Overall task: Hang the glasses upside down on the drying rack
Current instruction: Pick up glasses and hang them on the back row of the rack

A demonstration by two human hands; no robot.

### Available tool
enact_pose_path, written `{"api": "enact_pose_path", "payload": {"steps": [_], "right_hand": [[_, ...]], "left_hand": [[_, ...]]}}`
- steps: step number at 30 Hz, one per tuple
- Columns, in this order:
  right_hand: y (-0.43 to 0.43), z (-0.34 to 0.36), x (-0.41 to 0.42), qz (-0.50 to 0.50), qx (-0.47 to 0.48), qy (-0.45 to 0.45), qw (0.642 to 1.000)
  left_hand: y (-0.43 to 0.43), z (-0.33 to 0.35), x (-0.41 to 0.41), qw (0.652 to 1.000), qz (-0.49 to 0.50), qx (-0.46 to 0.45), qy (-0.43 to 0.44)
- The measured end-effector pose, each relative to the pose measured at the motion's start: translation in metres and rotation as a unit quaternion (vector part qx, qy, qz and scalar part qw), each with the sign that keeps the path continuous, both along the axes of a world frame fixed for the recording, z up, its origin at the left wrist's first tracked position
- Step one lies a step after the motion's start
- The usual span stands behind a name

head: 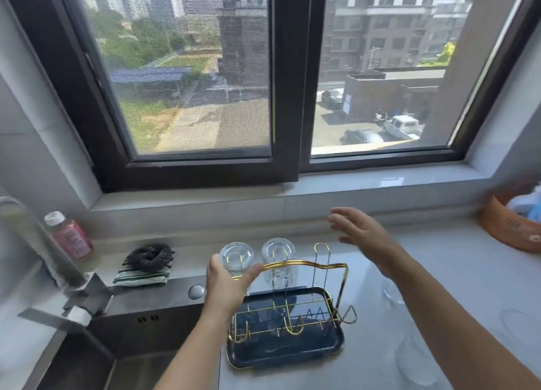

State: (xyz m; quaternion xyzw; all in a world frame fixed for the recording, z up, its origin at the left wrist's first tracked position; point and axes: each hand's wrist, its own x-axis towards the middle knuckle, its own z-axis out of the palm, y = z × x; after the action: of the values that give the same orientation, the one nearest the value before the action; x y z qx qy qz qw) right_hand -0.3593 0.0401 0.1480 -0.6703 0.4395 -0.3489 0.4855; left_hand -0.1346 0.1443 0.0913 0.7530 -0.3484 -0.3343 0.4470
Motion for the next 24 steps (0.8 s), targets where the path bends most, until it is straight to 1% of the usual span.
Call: {"api": "enact_pose_path", "payload": {"steps": [2, 3, 4, 5, 6, 7, 8, 9, 10, 11, 12, 14, 18, 20, 22, 24], "right_hand": [[0.011, 0.003, -0.029, -0.042, 0.001, -0.080, 0.996], [0.016, 0.004, -0.045, -0.068, 0.003, -0.125, 0.990], [0.021, 0.004, -0.063, -0.095, 0.005, -0.165, 0.982], [0.024, 0.004, -0.080, -0.121, 0.006, -0.198, 0.973], [0.026, 0.003, -0.096, -0.146, 0.009, -0.224, 0.964], [0.028, 0.001, -0.110, -0.165, 0.013, -0.242, 0.956], [0.028, -0.002, -0.122, -0.178, 0.020, -0.256, 0.950], [0.027, -0.007, -0.133, -0.187, 0.027, -0.263, 0.946], [0.025, -0.010, -0.141, -0.189, 0.036, -0.267, 0.944], [0.022, -0.013, -0.148, -0.189, 0.045, -0.267, 0.944], [0.019, -0.017, -0.155, -0.186, 0.054, -0.265, 0.945], [0.014, -0.027, -0.166, -0.172, 0.073, -0.258, 0.948], [0.005, -0.050, -0.182, -0.156, 0.107, -0.251, 0.949], [-0.002, -0.063, -0.189, -0.148, 0.126, -0.242, 0.951], [-0.011, -0.073, -0.196, -0.134, 0.139, -0.223, 0.955], [-0.019, -0.081, -0.200, -0.130, 0.148, -0.196, 0.961]], "left_hand": [[0.002, 0.007, 0.004, 1.000, -0.003, 0.010, 0.027], [0.005, 0.011, 0.003, 1.000, -0.005, 0.017, -0.007], [0.010, 0.017, -0.003, 0.997, 0.000, 0.015, -0.082], [0.016, 0.022, -0.011, 0.985, 0.005, -0.019, -0.170], [0.021, 0.029, -0.025, 0.967, 0.003, -0.092, -0.237], [0.026, 0.035, -0.045, 0.948, -0.023, -0.172, -0.266], [0.030, 0.041, -0.070, 0.931, -0.080, -0.229, -0.272], [0.031, 0.043, -0.097, 0.915, -0.153, -0.253, -0.274], [0.027, 0.043, -0.126, 0.899, -0.230, -0.247, -0.278], [0.019, 0.042, -0.156, 0.884, -0.295, -0.226, -0.284], [0.006, 0.038, -0.184, 0.872, -0.337, -0.194, -0.298], [-0.030, 0.025, -0.234, 0.861, -0.372, -0.099, -0.333], [-0.102, -0.017, -0.289, 0.843, -0.378, 0.041, -0.382], [-0.123, -0.038, -0.299, 0.838, -0.381, 0.103, -0.378], [-0.136, -0.052, -0.303, 0.845, -0.382, 0.134, -0.350], [-0.142, -0.058, -0.305, 0.851, -0.372, 0.129, -0.348]]}}
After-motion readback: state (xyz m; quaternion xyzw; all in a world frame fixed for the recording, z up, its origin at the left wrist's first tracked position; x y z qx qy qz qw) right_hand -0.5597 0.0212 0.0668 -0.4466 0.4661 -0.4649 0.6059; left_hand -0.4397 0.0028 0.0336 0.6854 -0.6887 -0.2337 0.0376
